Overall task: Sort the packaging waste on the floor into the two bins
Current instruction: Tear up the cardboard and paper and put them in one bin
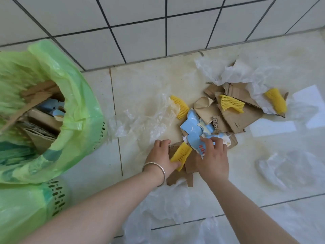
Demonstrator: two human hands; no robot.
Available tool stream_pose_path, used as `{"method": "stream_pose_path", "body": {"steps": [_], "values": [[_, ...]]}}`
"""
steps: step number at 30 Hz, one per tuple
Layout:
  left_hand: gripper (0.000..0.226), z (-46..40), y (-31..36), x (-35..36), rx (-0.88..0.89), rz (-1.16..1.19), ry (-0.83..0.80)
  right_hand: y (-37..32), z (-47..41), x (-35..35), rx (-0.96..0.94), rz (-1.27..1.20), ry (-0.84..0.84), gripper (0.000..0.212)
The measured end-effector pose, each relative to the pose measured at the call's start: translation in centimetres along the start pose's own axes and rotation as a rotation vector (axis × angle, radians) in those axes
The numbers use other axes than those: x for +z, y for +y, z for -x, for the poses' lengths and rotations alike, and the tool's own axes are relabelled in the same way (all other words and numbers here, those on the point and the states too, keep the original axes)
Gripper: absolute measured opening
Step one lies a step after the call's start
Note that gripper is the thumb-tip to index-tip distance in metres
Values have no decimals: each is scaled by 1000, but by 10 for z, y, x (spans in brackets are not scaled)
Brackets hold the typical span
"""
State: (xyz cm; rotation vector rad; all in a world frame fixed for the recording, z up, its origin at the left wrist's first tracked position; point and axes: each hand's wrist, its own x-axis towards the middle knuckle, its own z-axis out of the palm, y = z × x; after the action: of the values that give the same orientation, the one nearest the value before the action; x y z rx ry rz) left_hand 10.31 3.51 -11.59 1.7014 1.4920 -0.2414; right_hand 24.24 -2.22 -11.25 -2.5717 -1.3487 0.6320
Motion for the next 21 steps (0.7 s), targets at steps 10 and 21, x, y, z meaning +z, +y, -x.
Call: {"method": "stream_pose_path", "body": {"steps": [10, 21], "values": [[19, 5, 8, 4, -133, 12, 148, 2, 33, 14, 51, 25, -109, 36], [58, 26, 2, 12, -650, 622, 246, 1, 43, 14, 519, -261, -102, 52]]}}
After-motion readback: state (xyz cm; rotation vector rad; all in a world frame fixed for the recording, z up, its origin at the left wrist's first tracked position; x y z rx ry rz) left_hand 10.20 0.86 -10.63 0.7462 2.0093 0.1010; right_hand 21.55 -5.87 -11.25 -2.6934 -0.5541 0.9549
